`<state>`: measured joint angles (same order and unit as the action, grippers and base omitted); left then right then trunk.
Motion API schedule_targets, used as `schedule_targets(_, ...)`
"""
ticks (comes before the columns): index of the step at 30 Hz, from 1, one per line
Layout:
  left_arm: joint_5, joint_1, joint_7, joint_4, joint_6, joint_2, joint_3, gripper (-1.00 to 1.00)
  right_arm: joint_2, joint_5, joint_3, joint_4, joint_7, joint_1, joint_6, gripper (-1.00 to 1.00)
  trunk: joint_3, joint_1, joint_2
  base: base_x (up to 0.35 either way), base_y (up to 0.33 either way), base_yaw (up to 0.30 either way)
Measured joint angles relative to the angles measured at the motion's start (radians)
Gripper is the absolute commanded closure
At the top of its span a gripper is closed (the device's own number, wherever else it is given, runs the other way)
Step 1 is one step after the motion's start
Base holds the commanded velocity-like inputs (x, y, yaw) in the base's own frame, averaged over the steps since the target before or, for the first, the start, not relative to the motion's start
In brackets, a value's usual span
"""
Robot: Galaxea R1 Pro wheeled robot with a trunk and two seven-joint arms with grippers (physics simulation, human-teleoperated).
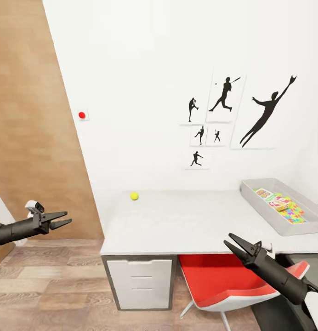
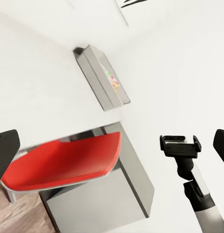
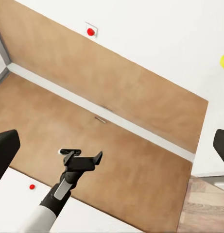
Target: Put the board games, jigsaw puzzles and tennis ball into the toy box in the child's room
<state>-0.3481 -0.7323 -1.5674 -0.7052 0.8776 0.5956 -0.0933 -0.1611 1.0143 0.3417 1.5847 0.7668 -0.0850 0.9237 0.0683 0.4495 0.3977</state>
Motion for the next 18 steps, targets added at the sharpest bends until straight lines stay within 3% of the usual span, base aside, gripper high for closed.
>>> schedule_targets(18,0.000,0.000,0.000,0.000,0.000,0.000,0.000,-1.00,0.000,-0.002,-0.005,-0.001,-0.027,0.000,0.000,-1.00,-0.015,0.000,0.000,-0.029,0.277,0.261)
